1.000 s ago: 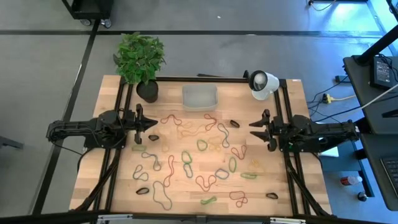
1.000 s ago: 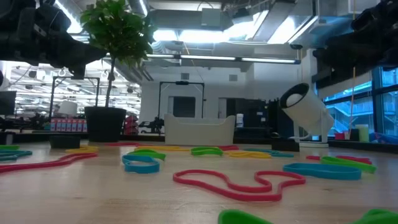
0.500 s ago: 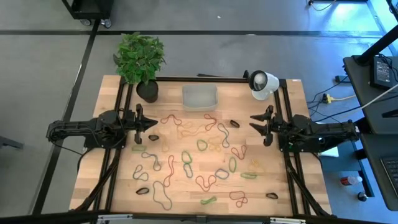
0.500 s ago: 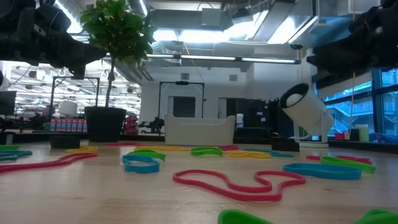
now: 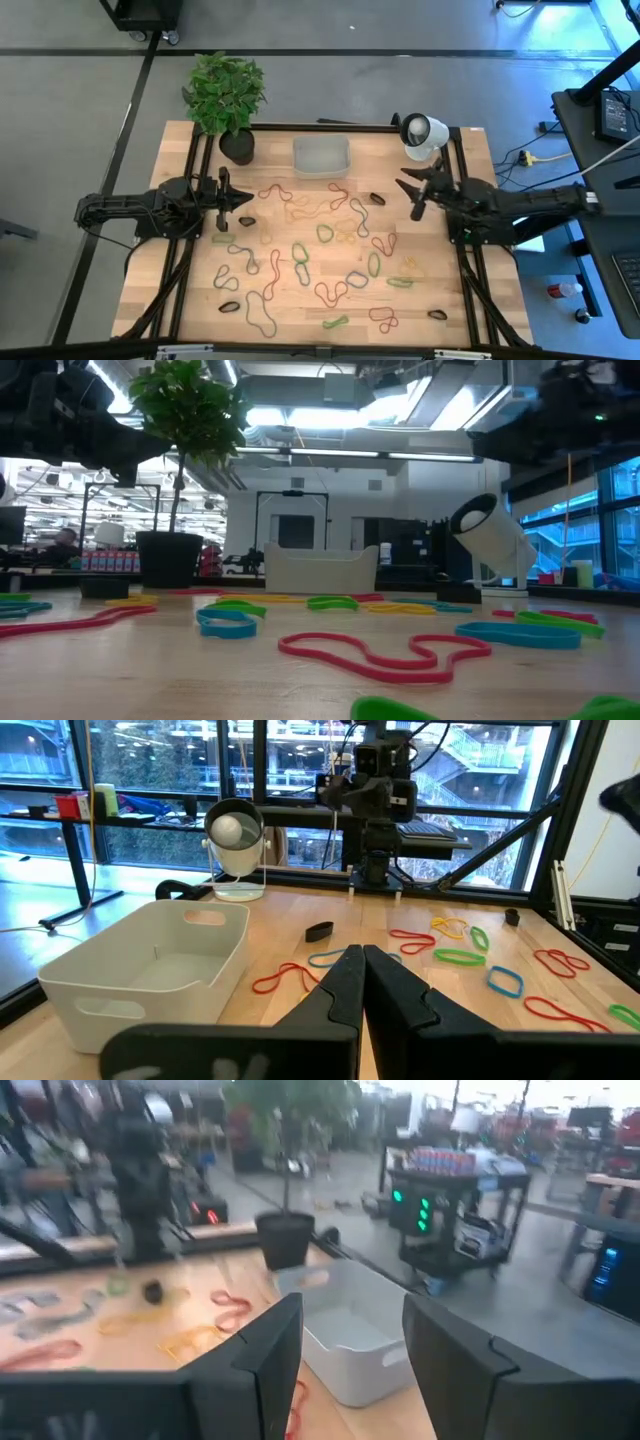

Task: Pick and place rubber bands into bin
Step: Put the black rubber band into the gray bin

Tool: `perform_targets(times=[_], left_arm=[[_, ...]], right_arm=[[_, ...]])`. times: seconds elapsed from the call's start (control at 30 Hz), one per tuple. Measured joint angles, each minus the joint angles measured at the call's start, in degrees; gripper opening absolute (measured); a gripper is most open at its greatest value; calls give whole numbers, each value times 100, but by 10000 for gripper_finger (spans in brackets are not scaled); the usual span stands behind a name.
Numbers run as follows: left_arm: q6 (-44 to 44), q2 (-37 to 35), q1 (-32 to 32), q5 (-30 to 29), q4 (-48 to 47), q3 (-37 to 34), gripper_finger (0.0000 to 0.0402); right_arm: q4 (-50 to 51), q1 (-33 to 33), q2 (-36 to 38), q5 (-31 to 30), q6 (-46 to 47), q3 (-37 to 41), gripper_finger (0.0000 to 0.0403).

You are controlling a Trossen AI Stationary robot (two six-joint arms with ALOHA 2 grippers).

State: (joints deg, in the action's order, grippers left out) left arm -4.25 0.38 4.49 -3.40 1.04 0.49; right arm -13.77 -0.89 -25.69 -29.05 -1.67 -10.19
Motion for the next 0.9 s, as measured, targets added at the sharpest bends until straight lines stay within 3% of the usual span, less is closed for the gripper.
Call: perform_targets(times=[0.13, 0.37, 0.47, 0.63, 0.9], left_arm=[[0, 0, 1, 0, 0, -2, 4], [0, -1, 1, 2, 0, -2, 4], [0, -1, 0, 1, 0, -1, 4], [0, 0, 0, 2, 0, 0, 4], [0, 0, 0, 0, 0, 0, 4]], right_arm=[[359, 336, -1170, -1, 493, -726, 178], [3028, 908, -3116, 54, 2105, -2216, 177], [3692, 1067, -3819, 396, 2588, -2591, 177], [3998, 1194, -4748, 1004, 3001, -2804, 177], [3987, 1323, -5660, 1273, 3309, -2807, 161]])
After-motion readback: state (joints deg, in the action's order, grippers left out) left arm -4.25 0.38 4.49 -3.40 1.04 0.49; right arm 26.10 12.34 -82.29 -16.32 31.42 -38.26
